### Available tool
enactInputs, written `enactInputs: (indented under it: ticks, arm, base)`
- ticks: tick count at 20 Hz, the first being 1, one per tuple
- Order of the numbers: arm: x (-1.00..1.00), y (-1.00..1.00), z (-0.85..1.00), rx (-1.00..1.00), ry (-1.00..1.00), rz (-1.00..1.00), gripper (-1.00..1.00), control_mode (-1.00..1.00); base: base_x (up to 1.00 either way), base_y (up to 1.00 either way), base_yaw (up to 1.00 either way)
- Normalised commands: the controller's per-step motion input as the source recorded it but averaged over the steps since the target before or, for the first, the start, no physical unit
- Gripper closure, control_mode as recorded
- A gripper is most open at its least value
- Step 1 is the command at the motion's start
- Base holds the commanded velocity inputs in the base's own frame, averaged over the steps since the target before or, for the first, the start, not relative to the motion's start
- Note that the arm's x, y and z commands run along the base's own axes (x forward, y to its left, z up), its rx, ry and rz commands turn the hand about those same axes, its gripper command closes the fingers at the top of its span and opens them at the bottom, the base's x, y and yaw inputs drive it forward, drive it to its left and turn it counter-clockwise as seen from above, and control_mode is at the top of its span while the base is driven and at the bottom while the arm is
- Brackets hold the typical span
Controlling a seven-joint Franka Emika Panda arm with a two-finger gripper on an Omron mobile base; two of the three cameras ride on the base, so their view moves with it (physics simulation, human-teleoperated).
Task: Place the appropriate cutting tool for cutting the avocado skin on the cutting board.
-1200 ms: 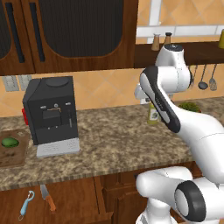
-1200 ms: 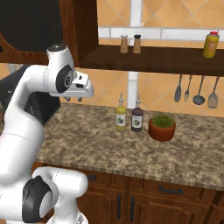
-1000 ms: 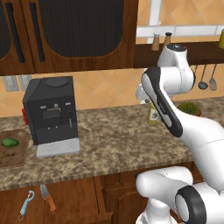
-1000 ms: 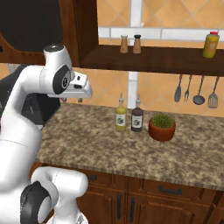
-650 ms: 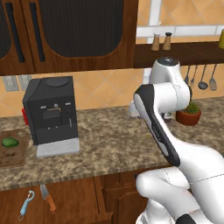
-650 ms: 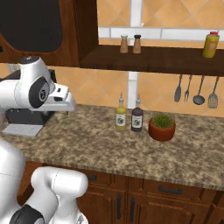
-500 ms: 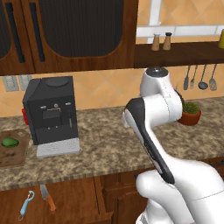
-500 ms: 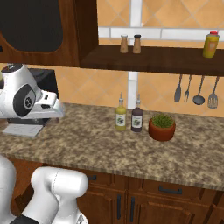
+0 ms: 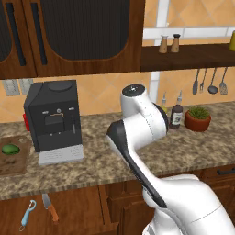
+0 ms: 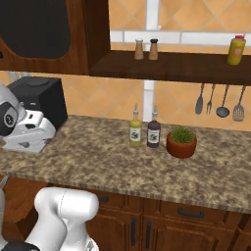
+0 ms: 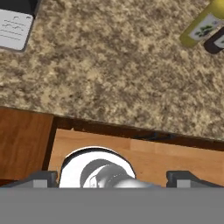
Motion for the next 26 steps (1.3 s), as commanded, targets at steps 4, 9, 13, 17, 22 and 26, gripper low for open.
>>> enactInputs:
  ticks: [4,9,13,17,22,26]
  arm:
    - [-0.27,0.65,-0.34,-0.09,0.20,0.00,-1.00,-1.00]
    - [-0.27,0.61,-0.42,-0.07,0.24,0.00,-1.00,-1.00]
    - [-0.28,0.53,-0.53,-0.01,0.15,0.00,-1.00,-1.00]
    - [-0.18,0.44,-0.54,0.03,0.07,0.00,-1.00,-1.00]
    - [-0.03,0.49,-0.61,0.19,0.03,0.00,-1.00,-1.00]
    - [0.00,0.45,-0.58,0.27,0.00,0.00,-1.00,-1.00]
  base:
    - [0.00,0.00,0.00]
    - [0.00,0.00,0.00]
    - [0.00,0.00,0.00]
    - [0.00,0.00,0.00]
    - [0.00,0.00,0.00]
    - [0.00,0.00,0.00]
